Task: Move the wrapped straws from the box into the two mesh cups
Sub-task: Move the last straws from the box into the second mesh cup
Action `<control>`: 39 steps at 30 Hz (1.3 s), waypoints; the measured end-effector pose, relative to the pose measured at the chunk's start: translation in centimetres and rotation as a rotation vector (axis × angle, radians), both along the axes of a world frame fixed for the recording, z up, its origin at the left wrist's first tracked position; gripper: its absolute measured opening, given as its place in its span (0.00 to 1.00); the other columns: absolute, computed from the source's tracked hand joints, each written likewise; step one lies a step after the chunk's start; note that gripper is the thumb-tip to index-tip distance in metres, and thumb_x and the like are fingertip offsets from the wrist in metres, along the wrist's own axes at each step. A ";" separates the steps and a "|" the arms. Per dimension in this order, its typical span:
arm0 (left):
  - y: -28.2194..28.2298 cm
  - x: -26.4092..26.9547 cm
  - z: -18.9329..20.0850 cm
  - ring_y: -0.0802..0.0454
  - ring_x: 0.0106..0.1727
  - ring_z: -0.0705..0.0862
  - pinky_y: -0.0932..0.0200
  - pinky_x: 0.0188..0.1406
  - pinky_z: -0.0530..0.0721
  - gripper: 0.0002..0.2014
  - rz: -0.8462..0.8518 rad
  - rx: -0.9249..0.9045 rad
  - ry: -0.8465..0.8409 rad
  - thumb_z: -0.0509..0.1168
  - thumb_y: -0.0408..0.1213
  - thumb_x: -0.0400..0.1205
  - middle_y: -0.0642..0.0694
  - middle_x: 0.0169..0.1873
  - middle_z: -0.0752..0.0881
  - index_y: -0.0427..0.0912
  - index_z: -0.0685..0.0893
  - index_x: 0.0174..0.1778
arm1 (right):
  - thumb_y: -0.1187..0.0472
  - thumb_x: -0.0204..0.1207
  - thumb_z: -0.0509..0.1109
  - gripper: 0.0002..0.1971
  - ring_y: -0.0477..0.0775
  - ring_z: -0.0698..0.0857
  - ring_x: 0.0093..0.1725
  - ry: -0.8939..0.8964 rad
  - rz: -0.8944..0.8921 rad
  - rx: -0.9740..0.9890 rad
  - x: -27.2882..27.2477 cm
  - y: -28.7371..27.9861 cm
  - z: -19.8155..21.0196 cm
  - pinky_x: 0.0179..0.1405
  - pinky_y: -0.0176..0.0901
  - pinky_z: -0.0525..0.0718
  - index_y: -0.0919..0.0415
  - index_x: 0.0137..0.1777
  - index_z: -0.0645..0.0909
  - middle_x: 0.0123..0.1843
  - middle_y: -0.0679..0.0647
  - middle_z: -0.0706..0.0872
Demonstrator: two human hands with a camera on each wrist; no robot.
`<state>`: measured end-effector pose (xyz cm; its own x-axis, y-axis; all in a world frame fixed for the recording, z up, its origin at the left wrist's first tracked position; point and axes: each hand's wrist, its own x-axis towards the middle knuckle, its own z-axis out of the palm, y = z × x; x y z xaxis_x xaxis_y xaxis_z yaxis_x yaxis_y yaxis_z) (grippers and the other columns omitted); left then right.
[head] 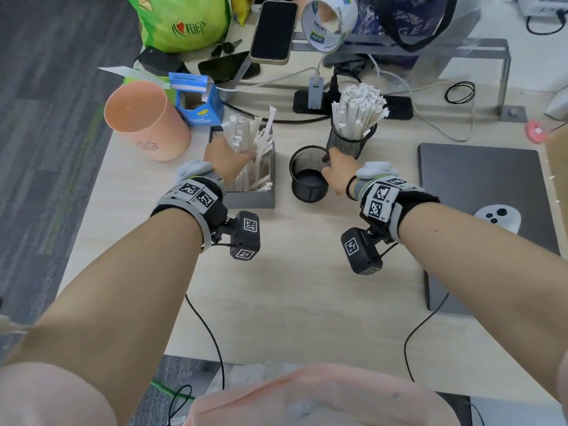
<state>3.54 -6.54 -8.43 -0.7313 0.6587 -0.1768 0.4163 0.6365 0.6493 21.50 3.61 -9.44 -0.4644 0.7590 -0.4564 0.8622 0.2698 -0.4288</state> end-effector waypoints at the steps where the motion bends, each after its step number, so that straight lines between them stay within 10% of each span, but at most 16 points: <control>1: -0.1 -0.1 0.2 0.45 0.46 0.82 0.55 0.45 0.78 0.11 0.014 -0.012 0.007 0.70 0.42 0.76 0.41 0.42 0.85 0.39 0.84 0.48 | 0.66 0.79 0.56 0.14 0.75 0.85 0.55 0.002 0.005 0.005 0.0 0.0 0.1 0.54 0.61 0.81 0.71 0.61 0.69 0.61 0.73 0.82; 6: 0.0 -0.2 1.0 0.39 0.52 0.85 0.54 0.44 0.75 0.01 0.025 -0.028 0.034 0.65 0.36 0.77 0.40 0.41 0.83 0.43 0.80 0.42 | 0.66 0.79 0.56 0.09 0.74 0.86 0.54 -0.002 0.012 0.005 0.0 0.0 0.0 0.52 0.59 0.81 0.69 0.56 0.69 0.60 0.73 0.82; 12: 0.0 0.2 0.9 0.40 0.58 0.86 0.50 0.55 0.81 0.19 0.078 -0.074 0.045 0.71 0.45 0.75 0.36 0.53 0.88 0.34 0.85 0.55 | 0.66 0.79 0.56 0.16 0.73 0.85 0.56 -0.027 0.007 -0.003 0.0 0.1 0.0 0.55 0.57 0.81 0.71 0.65 0.68 0.61 0.72 0.82; 19: 0.1 -0.7 2.9 0.49 0.32 0.72 0.56 0.30 0.69 0.13 0.205 0.064 0.079 0.65 0.47 0.70 0.46 0.26 0.74 0.43 0.70 0.30 | 0.66 0.79 0.56 0.12 0.73 0.85 0.56 -0.038 0.013 -0.005 -0.1 0.3 -0.3 0.56 0.59 0.81 0.69 0.60 0.69 0.61 0.72 0.83; 25: 0.4 -0.3 5.6 0.48 0.40 0.73 0.56 0.41 0.69 0.19 0.387 0.094 0.022 0.64 0.44 0.76 0.50 0.25 0.68 0.48 0.62 0.24 | 0.63 0.79 0.57 0.18 0.72 0.85 0.56 -0.066 0.043 -0.036 -0.3 0.9 -0.8 0.54 0.57 0.82 0.71 0.67 0.67 0.60 0.71 0.84; 30: 0.9 1.0 7.6 0.48 0.39 0.70 0.55 0.41 0.67 0.21 0.417 0.123 -0.048 0.64 0.42 0.76 0.51 0.23 0.63 0.46 0.59 0.24 | 0.63 0.79 0.56 0.11 0.60 0.82 0.27 -0.024 0.040 -0.105 -0.1 1.2 -0.6 0.33 0.46 0.84 0.67 0.58 0.69 0.41 0.66 0.87; 33: 1.4 2.0 8.3 0.49 0.43 0.73 0.56 0.44 0.71 0.16 0.410 0.172 -0.129 0.66 0.41 0.74 0.52 0.27 0.69 0.45 0.64 0.27 | 0.64 0.80 0.55 0.04 0.45 0.75 0.09 0.033 0.036 -0.171 0.3 1.2 -0.1 0.07 0.27 0.66 0.62 0.52 0.67 0.28 0.57 0.82; 39: 2.3 4.5 8.9 0.53 0.49 0.77 0.58 0.51 0.76 0.15 0.460 0.366 -0.286 0.70 0.42 0.72 0.53 0.42 0.79 0.43 0.76 0.51 | 0.49 0.83 0.53 0.13 0.54 0.75 0.20 0.113 -0.006 -0.151 1.2 0.9 0.6 0.23 0.40 0.70 0.60 0.53 0.68 0.26 0.52 0.82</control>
<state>8.06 -4.19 0.50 -0.9102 0.3444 -0.2301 -0.0672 0.4254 0.9025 22.70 4.50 -8.87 -0.5149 0.6888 -0.5103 0.8076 0.1901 -0.5582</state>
